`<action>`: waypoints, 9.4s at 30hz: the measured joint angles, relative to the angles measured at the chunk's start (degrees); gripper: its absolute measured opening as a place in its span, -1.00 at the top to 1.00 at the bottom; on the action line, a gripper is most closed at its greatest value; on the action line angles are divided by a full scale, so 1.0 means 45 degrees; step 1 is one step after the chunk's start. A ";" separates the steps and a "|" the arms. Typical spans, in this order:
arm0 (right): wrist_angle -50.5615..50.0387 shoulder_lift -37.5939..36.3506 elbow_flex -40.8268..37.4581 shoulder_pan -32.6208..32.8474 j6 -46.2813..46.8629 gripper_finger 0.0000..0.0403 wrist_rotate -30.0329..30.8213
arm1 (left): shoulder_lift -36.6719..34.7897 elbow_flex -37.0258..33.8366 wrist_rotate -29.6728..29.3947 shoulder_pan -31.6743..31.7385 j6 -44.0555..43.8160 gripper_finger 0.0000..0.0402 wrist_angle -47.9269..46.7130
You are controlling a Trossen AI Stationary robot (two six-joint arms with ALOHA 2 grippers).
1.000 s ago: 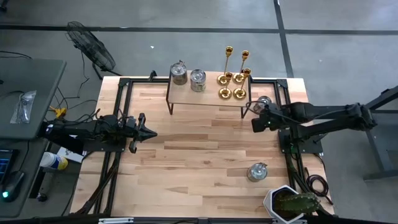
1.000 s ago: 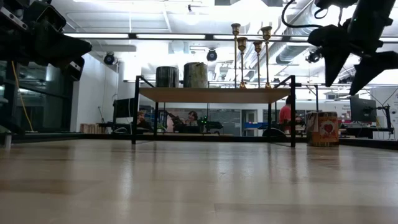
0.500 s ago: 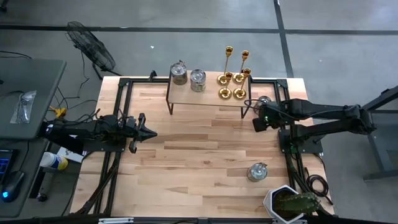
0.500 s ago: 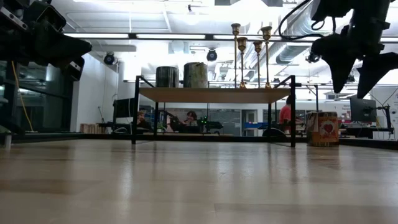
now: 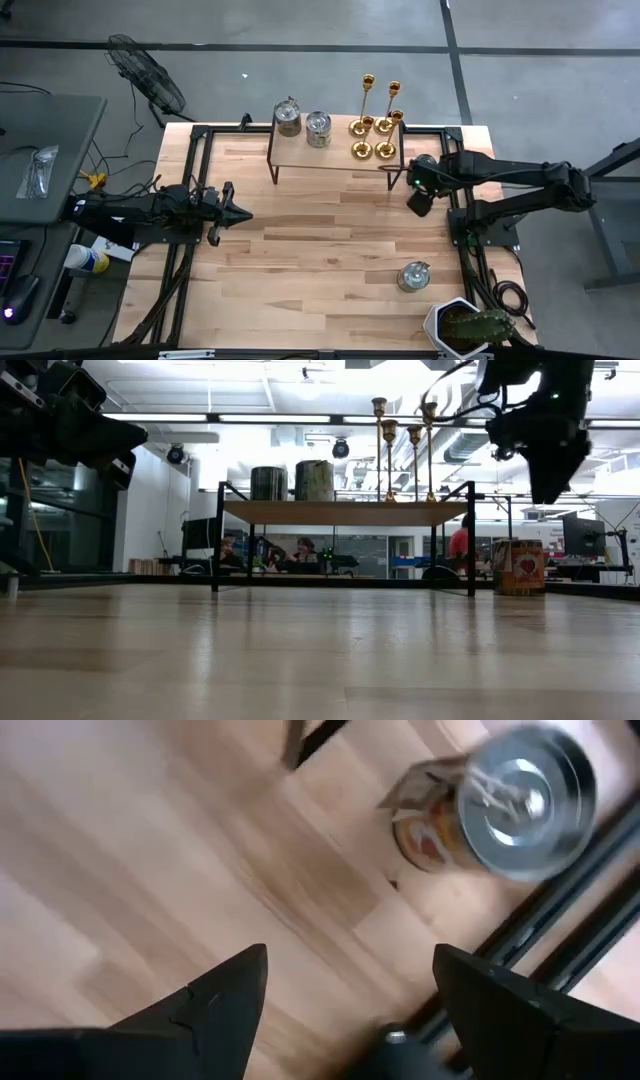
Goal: Pick & Place candle stick holders
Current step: Align the silver scented candle on the shelf with the silver scented candle
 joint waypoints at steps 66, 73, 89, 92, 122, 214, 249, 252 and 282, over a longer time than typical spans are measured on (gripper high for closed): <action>0.2147 -0.0602 -0.1268 -0.5868 0.5486 -0.99 -0.1719 | 0.0000 0.0005 0.0000 0.0000 -0.0005 0.94 0.0005; 0.2599 -0.0602 -0.1268 -0.6290 0.7739 -0.99 -0.1244 | 0.0000 0.0001 0.0000 0.0000 -0.0005 0.94 0.0005; 0.2845 -0.0602 -0.1263 -0.6197 1.1387 -0.99 -0.0005 | 0.0004 0.0001 0.0000 0.0000 -0.0001 0.94 0.0005; 0.2942 -0.0524 -0.1263 -0.6135 1.1643 -0.99 -0.0086 | 0.0000 0.0000 0.0000 0.0000 0.0000 0.94 0.0005; 0.4593 0.2326 -0.1258 -0.7264 1.4048 -0.99 -0.0061 | 0.0000 0.0000 0.0000 0.0000 0.0000 0.94 0.0005; 0.3131 -0.0073 -0.1258 0.1086 1.1075 -0.72 -0.2013 | 0.0002 0.0002 0.0000 0.0000 -0.0002 0.94 0.0005; 0.3281 0.8950 0.9583 0.3721 0.9404 -0.72 -0.1987 | 0.0002 0.0003 0.0000 0.0000 -0.0005 0.94 0.0005; 0.2815 0.9866 1.1152 0.3721 0.9116 -0.72 -0.1855 | 0.0005 0.0000 0.0000 0.0000 -0.0004 0.94 0.0005; -0.0151 1.2934 1.6626 0.3385 0.8099 -0.72 -0.1157 | 0.0004 0.0000 0.0000 0.0000 -0.0004 0.94 0.0005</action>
